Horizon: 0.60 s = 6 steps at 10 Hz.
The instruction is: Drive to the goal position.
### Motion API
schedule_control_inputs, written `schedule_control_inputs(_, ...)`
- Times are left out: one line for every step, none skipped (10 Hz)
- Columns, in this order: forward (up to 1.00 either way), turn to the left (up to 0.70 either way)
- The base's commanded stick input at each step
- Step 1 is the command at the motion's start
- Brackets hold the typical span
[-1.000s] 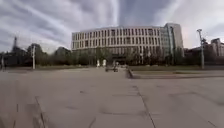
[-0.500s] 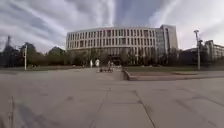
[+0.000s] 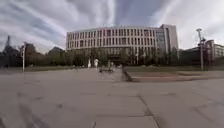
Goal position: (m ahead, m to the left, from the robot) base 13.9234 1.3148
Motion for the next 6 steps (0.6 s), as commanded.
schedule_control_inputs(0.85, 0.0)
schedule_control_inputs(0.85, 0.0)
schedule_control_inputs(0.85, 0.0)
schedule_control_inputs(0.85, 0.0)
schedule_control_inputs(0.85, 0.0)
schedule_control_inputs(0.85, 0.0)
